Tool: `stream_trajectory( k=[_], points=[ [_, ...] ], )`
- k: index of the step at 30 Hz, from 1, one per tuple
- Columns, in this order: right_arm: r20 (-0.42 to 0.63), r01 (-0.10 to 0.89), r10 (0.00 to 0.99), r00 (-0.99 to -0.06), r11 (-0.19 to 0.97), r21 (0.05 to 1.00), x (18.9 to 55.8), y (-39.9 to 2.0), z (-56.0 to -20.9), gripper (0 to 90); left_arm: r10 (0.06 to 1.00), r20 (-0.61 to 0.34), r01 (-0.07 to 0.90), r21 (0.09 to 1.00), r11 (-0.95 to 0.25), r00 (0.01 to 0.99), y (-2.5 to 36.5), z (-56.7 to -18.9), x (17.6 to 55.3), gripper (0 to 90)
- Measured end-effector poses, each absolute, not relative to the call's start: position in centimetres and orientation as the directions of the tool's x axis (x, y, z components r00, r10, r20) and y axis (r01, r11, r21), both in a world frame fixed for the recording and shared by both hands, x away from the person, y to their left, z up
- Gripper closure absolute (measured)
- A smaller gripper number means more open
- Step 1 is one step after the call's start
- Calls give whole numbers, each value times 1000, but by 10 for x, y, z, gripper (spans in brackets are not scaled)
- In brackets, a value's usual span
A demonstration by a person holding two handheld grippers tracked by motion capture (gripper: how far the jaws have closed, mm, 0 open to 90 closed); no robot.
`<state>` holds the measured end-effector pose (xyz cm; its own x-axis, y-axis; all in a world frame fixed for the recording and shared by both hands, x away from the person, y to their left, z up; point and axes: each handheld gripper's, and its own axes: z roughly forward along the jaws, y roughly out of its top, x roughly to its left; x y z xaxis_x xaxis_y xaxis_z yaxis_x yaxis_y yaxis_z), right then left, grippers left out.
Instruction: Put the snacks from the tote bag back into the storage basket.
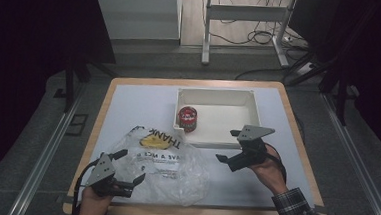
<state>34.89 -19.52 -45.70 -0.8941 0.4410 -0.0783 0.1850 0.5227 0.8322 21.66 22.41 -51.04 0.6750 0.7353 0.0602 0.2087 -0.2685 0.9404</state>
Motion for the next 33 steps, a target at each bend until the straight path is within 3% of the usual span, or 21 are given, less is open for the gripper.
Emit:
stream_trajectory(
  k=[33],
  points=[
    [-56, 201, 503, -863, 443, 874, 327, -234, -468, 21, 734, 60, 211, 939, -271, 677, 223, -511, 217, 31]
  ],
)
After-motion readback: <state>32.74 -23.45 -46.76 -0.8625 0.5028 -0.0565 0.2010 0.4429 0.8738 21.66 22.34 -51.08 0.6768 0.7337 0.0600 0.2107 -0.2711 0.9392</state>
